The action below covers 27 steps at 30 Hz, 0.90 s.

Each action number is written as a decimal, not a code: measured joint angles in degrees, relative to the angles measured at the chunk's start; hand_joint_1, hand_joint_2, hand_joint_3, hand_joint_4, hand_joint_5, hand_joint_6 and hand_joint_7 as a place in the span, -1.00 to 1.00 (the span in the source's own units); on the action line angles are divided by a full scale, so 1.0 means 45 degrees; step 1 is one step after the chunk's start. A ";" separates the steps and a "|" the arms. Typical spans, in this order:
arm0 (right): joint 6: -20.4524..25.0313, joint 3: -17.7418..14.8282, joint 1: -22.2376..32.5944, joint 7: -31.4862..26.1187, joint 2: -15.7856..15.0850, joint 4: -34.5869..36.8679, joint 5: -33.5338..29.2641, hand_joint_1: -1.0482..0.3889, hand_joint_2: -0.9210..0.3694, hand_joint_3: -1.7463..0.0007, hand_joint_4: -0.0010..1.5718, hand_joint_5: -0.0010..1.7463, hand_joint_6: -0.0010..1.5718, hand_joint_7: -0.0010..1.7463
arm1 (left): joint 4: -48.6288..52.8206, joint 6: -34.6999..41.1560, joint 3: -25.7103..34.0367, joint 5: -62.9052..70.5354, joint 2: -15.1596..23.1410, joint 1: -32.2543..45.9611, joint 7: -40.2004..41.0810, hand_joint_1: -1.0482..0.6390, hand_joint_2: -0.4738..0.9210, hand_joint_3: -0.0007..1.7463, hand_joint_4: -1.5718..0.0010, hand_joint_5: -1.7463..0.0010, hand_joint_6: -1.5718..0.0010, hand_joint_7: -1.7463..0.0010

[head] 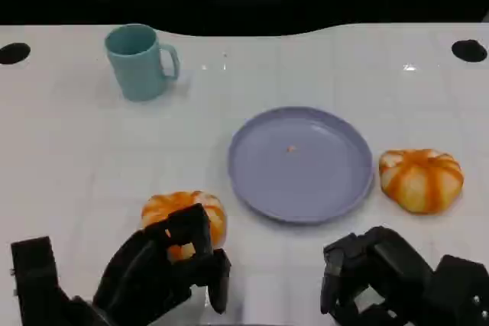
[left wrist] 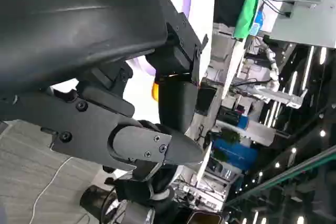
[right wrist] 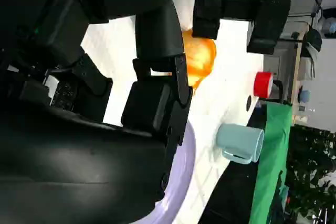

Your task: Grasp the bread from the table and place it into the plate.

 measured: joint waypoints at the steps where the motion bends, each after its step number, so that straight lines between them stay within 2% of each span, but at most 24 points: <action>1: 0.0060 0.0002 0.0008 -0.0034 -0.0004 -0.0041 -0.0037 -1.00 0.28 -0.60 0.95 0.51 1.00 0.24 | -0.0024 0.0001 -0.0001 0.0002 0.0001 0.0007 0.0000 -0.54 1.00 -0.78 -0.11 -1.00 0.18 -1.00; 7: 0.0547 0.0018 0.0174 -0.0105 -0.0006 -0.0451 -0.0159 -1.00 0.31 -0.61 0.93 0.52 1.00 0.26 | -0.0234 0.0041 0.0002 0.0001 0.0009 0.0033 0.0001 -0.52 1.00 -0.78 -0.10 -1.00 0.18 -1.00; 17: 0.0495 0.0043 0.0282 -0.0103 -0.0006 -0.0524 -0.0179 -1.00 0.29 -0.62 0.94 0.52 1.00 0.24 | -0.0423 0.0134 0.0015 0.0002 0.0022 0.0080 0.0002 -0.51 1.00 -0.79 -0.10 -1.00 0.18 -1.00; 22: 0.0471 0.0043 0.0245 -0.0098 -0.0003 -0.0454 -0.0176 -1.00 0.25 -0.58 0.96 0.50 1.00 0.23 | -0.0424 0.0115 0.0074 0.0109 0.0019 0.0079 0.0139 -0.56 1.00 -0.69 -0.05 -1.00 0.26 -0.99; 24: 0.0430 0.0041 0.0210 -0.0079 0.0000 -0.0375 -0.0165 -1.00 0.25 -0.57 0.96 0.50 1.00 0.23 | -0.0480 -0.0185 0.0098 0.0558 0.0026 0.0079 0.0511 -0.57 1.00 -0.63 0.04 -1.00 0.32 -0.94; 27: 0.0482 0.0044 0.0199 -0.0079 0.0002 -0.0377 -0.0165 -1.00 0.26 -0.57 0.97 0.50 1.00 0.24 | -0.0844 -0.0858 0.0091 0.1339 0.0159 0.0079 0.0982 -0.58 1.00 -0.63 0.23 -1.00 0.32 -0.66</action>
